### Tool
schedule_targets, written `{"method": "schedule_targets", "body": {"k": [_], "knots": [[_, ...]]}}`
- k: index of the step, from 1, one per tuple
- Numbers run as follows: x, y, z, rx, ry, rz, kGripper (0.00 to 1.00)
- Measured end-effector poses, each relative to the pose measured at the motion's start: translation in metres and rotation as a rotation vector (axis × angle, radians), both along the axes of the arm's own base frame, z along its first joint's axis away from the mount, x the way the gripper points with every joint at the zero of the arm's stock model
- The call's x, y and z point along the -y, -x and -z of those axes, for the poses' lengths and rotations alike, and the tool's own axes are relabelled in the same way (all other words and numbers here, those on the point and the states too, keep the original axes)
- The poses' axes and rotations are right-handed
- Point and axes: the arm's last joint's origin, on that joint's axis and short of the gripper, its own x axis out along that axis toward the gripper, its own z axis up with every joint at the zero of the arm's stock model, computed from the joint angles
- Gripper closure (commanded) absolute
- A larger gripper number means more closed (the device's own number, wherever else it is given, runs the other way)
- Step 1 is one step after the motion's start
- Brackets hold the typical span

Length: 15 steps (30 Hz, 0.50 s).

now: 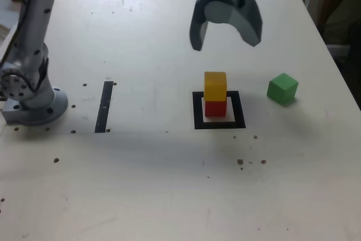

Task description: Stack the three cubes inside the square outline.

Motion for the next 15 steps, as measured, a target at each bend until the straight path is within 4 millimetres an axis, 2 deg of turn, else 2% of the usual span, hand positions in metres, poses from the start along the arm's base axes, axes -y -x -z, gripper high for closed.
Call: {"method": "schedule_targets", "body": {"k": [4, 9, 15], "knots": [[-0.008, -0.016, -0.002, 0.017, 0.004, 0.063, 0.0], [-0.017, -0.038, 0.008, 0.012, -0.009, 0.146, 0.0], [-0.021, -0.062, 0.012, 0.033, -0.018, 0.316, 0.0]]}}
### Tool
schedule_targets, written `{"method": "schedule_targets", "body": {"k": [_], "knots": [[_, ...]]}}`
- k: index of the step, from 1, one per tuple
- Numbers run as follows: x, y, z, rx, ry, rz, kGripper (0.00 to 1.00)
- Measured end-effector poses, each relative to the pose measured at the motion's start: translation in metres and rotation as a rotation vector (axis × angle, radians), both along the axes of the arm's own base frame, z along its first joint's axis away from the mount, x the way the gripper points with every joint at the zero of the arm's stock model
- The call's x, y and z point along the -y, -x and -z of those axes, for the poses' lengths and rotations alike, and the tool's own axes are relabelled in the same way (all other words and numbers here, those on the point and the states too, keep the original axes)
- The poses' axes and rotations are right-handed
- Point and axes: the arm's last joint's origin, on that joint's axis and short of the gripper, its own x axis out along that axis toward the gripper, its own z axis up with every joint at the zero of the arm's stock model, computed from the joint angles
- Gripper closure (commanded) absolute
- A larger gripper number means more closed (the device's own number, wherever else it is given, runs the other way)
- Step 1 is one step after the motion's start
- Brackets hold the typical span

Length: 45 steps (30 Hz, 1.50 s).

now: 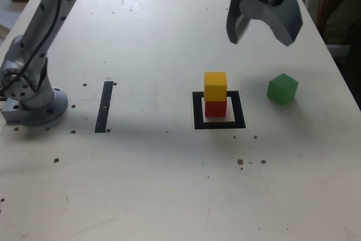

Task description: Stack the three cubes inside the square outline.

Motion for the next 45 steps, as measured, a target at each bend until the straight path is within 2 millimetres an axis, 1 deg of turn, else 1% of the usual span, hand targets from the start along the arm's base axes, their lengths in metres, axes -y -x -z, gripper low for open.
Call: {"method": "schedule_targets", "body": {"k": [6, 12, 16, 26, 36, 39, 45], "knots": [[-0.002, -0.022, 0.007, 0.009, 0.011, 0.155, 0.0], [-0.002, -0.034, 0.021, -0.006, 0.035, 0.227, 0.0], [0.001, -0.039, 0.028, -0.022, 0.038, 0.258, 0.0], [0.012, -0.052, 0.054, -0.074, 0.048, 0.306, 0.01], [0.036, -0.058, 0.074, -0.117, 0.051, 0.33, 0.02], [0.041, -0.06, 0.08, -0.126, 0.051, 0.33, 0.05], [0.04, -0.061, 0.086, -0.14, 0.033, 0.303, 0.19]]}}
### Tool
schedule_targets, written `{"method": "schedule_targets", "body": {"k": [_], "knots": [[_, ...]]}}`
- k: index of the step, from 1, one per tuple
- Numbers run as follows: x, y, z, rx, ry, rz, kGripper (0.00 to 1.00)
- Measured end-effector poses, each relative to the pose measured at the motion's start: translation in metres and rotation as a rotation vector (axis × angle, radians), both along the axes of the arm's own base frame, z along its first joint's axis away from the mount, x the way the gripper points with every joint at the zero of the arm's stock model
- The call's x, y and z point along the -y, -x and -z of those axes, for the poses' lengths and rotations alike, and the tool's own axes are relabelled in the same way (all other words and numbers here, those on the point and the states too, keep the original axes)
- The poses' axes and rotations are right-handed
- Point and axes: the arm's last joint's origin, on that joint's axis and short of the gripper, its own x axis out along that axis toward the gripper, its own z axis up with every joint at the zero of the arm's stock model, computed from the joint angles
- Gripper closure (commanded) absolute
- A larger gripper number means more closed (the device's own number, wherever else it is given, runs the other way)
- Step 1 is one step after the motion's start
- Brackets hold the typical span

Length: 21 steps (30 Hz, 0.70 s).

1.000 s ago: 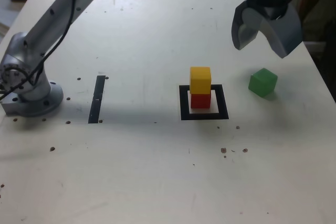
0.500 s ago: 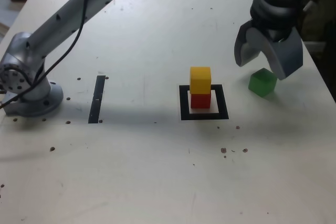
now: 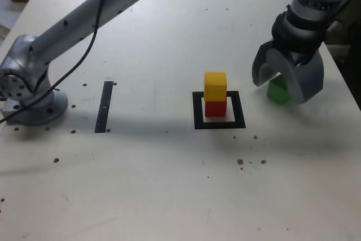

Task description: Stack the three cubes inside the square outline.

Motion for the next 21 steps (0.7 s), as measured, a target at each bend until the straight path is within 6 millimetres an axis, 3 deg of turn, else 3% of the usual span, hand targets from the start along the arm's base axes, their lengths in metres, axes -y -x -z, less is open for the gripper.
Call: {"method": "schedule_targets", "body": {"k": [3, 10, 13, 21], "knots": [[-0.0002, 0.0004, 0.0006, -0.005, -0.005, -0.008, 0.26], [0.0008, 0.0004, -0.0008, -0.002, -0.026, -0.014, 0.6], [0.0029, -0.0001, -0.0017, 0.003, -0.026, -0.01, 0.68], [0.005, -0.0011, -0.0023, 0.006, -0.025, -0.006, 0.69]]}}
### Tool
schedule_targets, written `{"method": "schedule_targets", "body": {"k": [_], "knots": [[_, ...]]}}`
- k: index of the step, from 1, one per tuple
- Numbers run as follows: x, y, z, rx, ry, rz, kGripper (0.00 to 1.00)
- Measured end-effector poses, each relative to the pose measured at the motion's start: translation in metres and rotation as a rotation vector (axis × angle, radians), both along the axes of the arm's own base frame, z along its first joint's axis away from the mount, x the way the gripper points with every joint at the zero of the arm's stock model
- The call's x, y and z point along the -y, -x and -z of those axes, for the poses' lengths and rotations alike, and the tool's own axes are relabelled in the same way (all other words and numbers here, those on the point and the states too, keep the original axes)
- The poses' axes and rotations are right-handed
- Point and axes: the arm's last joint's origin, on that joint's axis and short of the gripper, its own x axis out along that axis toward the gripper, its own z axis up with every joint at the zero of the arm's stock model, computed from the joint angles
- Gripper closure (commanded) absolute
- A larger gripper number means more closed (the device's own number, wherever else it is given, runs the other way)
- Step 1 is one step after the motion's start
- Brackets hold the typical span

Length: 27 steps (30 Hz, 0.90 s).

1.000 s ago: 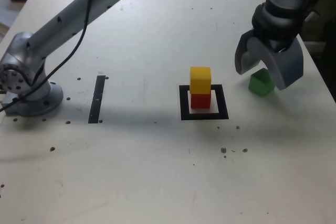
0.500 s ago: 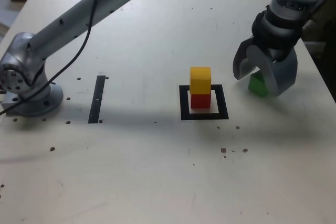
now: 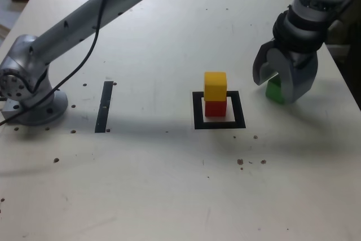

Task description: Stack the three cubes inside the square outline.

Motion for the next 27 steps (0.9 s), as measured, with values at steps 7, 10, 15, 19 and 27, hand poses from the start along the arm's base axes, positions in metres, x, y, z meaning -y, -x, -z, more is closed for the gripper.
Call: {"method": "schedule_targets", "body": {"k": [7, 10, 15, 19, 27], "knots": [[0.0, 0.0, 0.0, -0.003, 0.009, -0.001, 0.69], [0.001, 0.001, 0.0, -0.005, 0.01, -0.001, 0.69], [0.001, 0.001, -0.001, -0.01, 0.012, -0.003, 0.69], [0.001, 0.002, -0.002, -0.013, 0.01, -0.011, 0.69], [-0.001, 0.024, -0.051, 0.071, -0.032, -0.087, 0.69]]}}
